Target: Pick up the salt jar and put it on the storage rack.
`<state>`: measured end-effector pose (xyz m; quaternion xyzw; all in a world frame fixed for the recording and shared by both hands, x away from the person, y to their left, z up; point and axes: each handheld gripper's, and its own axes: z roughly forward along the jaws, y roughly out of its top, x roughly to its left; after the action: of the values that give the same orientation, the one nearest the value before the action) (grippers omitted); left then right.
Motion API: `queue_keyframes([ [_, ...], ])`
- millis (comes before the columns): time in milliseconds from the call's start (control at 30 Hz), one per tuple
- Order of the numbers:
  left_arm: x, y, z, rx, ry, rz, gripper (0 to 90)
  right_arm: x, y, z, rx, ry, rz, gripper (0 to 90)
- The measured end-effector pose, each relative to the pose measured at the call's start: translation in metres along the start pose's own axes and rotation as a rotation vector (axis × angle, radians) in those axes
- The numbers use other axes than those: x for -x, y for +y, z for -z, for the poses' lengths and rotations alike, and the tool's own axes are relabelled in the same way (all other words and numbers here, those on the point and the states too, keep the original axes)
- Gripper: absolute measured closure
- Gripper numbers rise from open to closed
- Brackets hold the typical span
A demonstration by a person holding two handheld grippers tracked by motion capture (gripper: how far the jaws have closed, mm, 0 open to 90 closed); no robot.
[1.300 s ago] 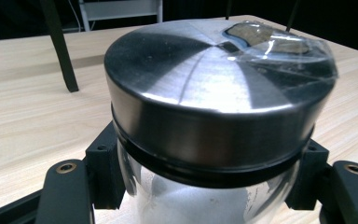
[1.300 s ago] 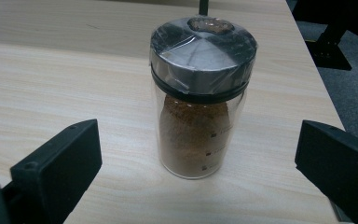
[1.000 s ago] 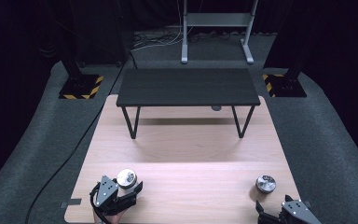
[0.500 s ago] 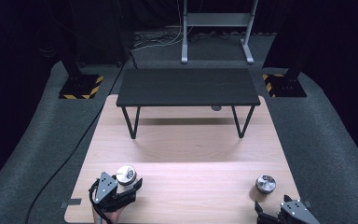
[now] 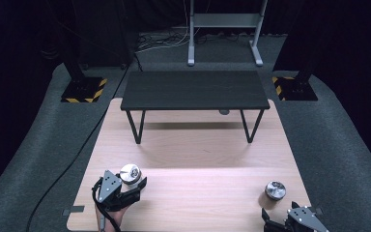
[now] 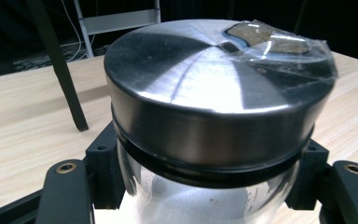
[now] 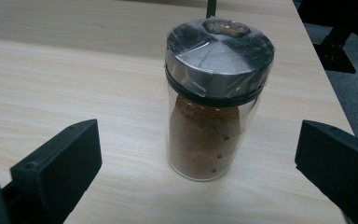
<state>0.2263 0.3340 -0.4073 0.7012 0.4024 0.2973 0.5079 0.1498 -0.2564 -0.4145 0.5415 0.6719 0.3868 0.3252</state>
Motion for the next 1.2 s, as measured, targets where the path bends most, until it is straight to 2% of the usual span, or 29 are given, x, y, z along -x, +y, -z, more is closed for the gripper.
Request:
queue_keyframes([
  [500,-0.008,0.016,-0.011,0.022,-0.024,-0.015,31.1,-0.002,0.0,-0.001,-0.003,-0.004,0.007,0.0],
  [800,-0.01,0.024,-0.016,0.016,-0.031,-0.029,31.1,-0.002,-0.001,-0.001,-0.002,-0.008,0.005,0.0],
  [1200,-0.015,0.039,-0.033,0.012,-0.046,-0.044,31.1,0.0,-0.001,0.0,-0.004,-0.015,0.001,0.0],
])
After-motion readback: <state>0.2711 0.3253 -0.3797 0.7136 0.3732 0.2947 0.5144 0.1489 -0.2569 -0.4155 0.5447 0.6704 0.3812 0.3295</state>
